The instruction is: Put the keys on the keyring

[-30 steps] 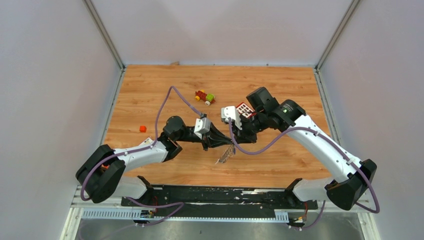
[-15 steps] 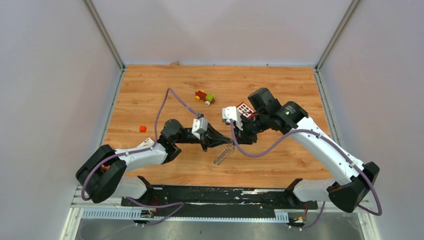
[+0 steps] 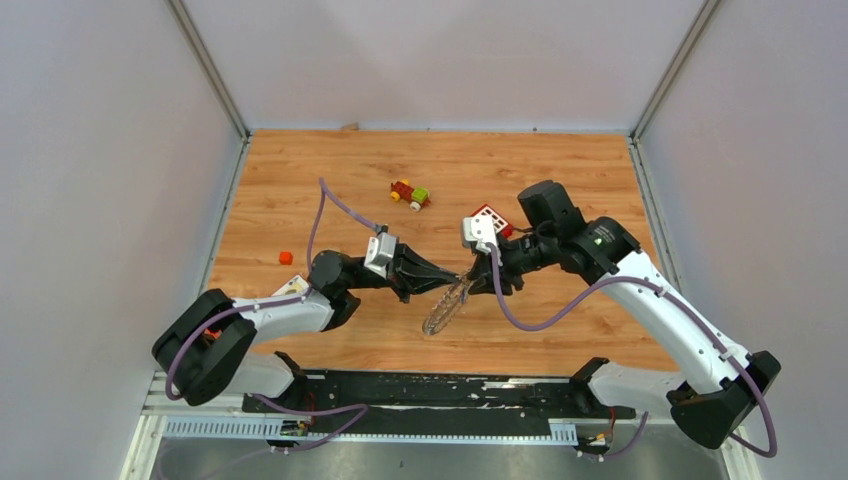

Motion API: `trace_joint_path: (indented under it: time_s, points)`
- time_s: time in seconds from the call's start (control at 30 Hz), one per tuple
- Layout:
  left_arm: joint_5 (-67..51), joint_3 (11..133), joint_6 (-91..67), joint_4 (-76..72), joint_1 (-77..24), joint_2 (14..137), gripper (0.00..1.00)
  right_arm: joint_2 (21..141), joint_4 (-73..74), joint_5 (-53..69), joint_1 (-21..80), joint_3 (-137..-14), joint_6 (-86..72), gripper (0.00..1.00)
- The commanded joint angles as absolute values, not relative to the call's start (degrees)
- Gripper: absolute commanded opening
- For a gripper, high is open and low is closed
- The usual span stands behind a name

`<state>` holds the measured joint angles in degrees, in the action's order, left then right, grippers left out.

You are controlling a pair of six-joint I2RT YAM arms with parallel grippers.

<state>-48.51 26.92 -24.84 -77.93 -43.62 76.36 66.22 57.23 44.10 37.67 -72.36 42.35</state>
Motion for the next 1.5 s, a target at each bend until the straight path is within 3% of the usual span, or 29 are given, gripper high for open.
trace_joint_path:
  time_s: [0.0,0.23,0.4,0.8,0.97,1.2,1.47]
  points:
    - [-47.8,27.2,-26.5,-83.7,-43.4,76.8,0.00,66.2,54.3,46.6,37.4,-72.2,43.0,0.28]
    - [-48.0,27.2,-26.5,-83.8,-43.4,76.8,0.00,66.8,53.6,47.3,37.4,-72.2,42.3,0.16]
    - [-48.1,27.1,-27.2,-84.5,-43.4,76.9,0.00,67.2,52.6,47.5,37.4,-71.1,42.1,0.01]
    - [-48.7,26.5,-31.1,-91.4,-43.4,78.0,0.00,67.7,49.5,48.7,37.4,-68.7,41.3,0.00]
    - [-48.7,26.4,-31.4,-91.8,-43.4,78.5,0.00,68.9,49.0,49.9,37.4,-69.0,40.7,0.08]
    - [-48.3,26.0,-31.0,-92.0,-43.4,78.6,0.00,66.2,49.1,47.4,37.4,-68.5,40.9,0.32]
    - [-48.2,26.1,-31.0,-91.9,-43.3,78.7,0.00,62.5,51.1,49.3,36.9,-69.0,43.3,0.35]
